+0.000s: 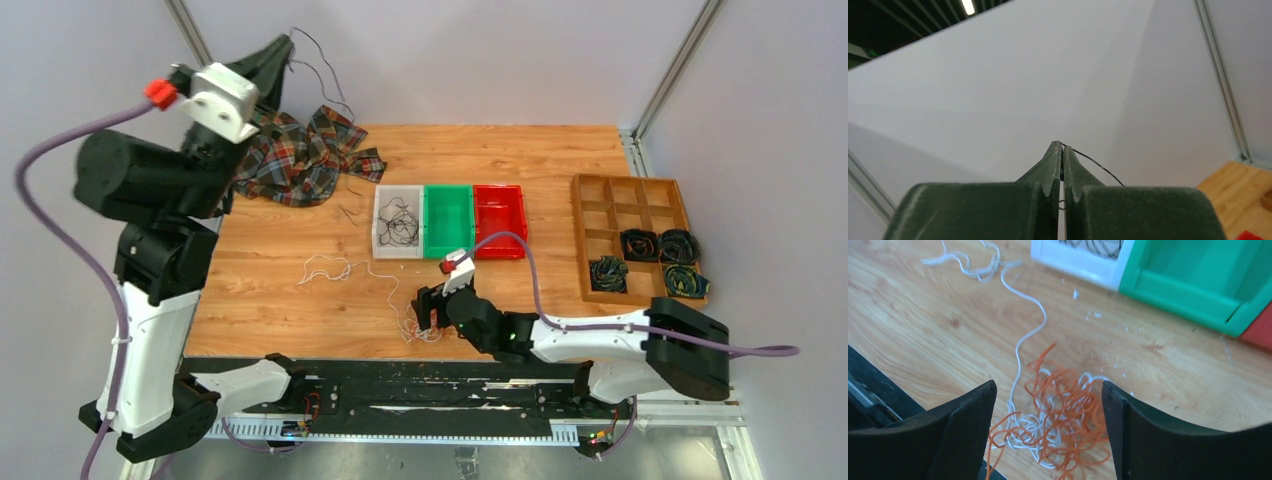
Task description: Untangle the cables
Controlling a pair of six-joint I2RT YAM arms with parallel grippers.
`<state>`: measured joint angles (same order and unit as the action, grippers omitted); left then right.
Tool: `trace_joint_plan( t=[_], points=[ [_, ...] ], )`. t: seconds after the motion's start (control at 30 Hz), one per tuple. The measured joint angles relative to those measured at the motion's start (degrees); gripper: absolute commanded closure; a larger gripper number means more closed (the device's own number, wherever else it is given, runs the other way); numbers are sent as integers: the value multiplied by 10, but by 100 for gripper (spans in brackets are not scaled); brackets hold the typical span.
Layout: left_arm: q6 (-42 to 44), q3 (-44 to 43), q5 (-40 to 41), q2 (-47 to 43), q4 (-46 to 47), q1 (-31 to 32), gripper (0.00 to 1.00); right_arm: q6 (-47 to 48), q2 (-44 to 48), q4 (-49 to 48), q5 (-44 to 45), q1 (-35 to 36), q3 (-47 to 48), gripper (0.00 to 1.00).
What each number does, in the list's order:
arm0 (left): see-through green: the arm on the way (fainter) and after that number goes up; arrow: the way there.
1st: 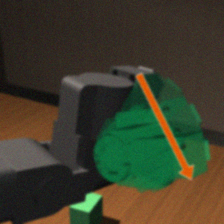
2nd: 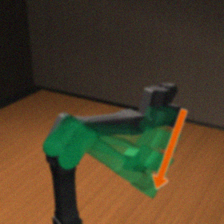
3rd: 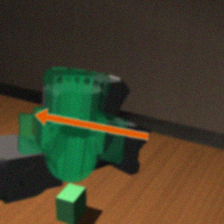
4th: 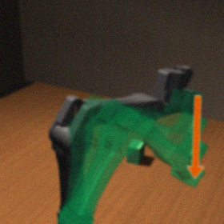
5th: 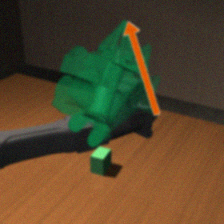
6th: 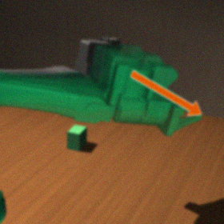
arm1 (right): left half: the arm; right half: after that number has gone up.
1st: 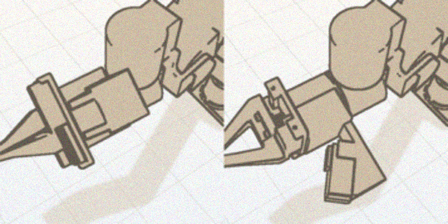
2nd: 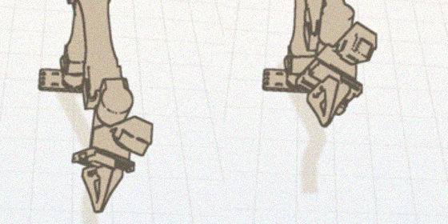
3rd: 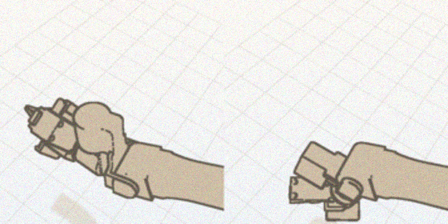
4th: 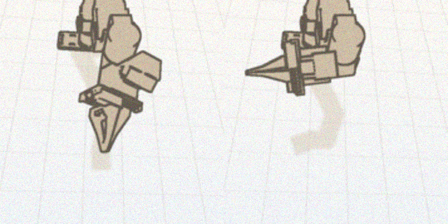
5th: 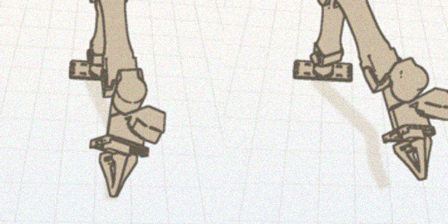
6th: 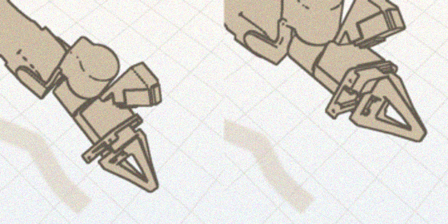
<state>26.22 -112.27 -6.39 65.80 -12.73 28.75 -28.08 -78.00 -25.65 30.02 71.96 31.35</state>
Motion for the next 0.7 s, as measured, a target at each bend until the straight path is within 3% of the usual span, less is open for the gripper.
trace_joint_plan(
  t=[0.33, 0.7],
  points=[
    [-6, 222, -7, -20, -3, 0, 100, 23, 119, 48, 69, -1, 15, 21],
    [-40, 249, -10, 23, -2, 0, 99, 28, 176, 76, 120, -27, -6, 21]
  ],
)
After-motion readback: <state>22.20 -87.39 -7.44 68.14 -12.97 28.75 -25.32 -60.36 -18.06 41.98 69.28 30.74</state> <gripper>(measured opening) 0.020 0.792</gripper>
